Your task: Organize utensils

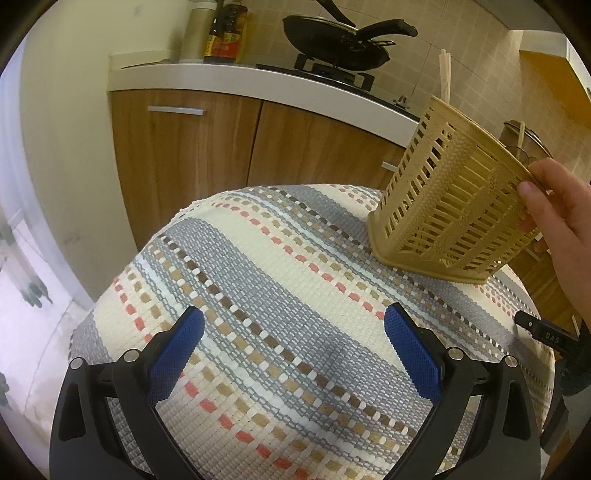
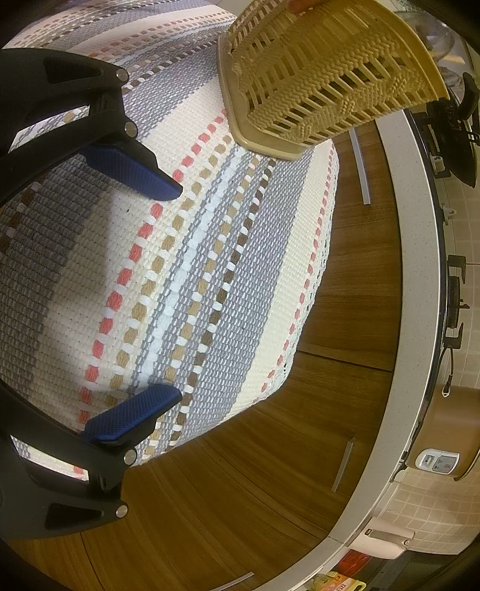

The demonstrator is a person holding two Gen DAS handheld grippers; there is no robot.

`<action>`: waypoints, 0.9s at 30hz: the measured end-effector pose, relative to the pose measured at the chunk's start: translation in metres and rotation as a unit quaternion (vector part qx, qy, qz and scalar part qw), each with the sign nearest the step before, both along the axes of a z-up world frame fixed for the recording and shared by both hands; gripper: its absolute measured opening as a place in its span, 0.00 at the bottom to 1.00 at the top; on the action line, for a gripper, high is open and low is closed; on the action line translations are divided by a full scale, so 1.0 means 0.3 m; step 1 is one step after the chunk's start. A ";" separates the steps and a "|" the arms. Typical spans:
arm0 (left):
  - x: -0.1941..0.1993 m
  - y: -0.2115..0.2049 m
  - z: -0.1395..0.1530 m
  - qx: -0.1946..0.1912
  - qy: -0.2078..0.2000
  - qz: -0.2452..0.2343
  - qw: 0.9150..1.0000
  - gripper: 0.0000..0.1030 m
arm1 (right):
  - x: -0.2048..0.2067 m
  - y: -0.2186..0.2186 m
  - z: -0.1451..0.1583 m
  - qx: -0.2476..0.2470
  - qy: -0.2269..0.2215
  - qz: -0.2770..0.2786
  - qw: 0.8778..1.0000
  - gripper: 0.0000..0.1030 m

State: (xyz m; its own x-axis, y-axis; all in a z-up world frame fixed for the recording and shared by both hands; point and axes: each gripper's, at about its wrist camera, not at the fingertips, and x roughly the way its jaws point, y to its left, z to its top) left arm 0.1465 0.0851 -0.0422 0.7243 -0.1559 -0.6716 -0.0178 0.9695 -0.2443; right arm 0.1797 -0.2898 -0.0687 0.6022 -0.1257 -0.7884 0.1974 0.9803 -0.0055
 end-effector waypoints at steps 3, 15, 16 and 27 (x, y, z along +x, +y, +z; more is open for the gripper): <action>-0.003 0.000 0.002 0.000 -0.003 0.001 1.000 0.92 | 0.000 0.001 0.000 0.000 0.000 0.000 1.000 0.93; -0.047 -0.021 0.043 0.009 -0.049 -0.006 0.999 0.92 | 0.000 0.000 0.000 0.000 0.000 0.000 1.000 0.93; -0.050 -0.021 0.046 0.008 -0.053 -0.007 0.999 0.92 | -0.001 0.001 0.000 0.000 0.000 0.000 1.000 0.93; -0.068 -0.039 0.060 0.019 -0.068 -0.006 0.997 0.92 | 0.004 0.003 0.004 -0.014 0.002 0.003 1.000 0.94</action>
State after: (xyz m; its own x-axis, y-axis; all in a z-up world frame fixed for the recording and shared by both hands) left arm 0.1263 0.0734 -0.0242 0.8074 -0.1411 -0.5729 0.0240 0.9780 -0.2071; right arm 0.1807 -0.2889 -0.0675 0.6002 -0.1434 -0.7869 0.1914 0.9810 -0.0328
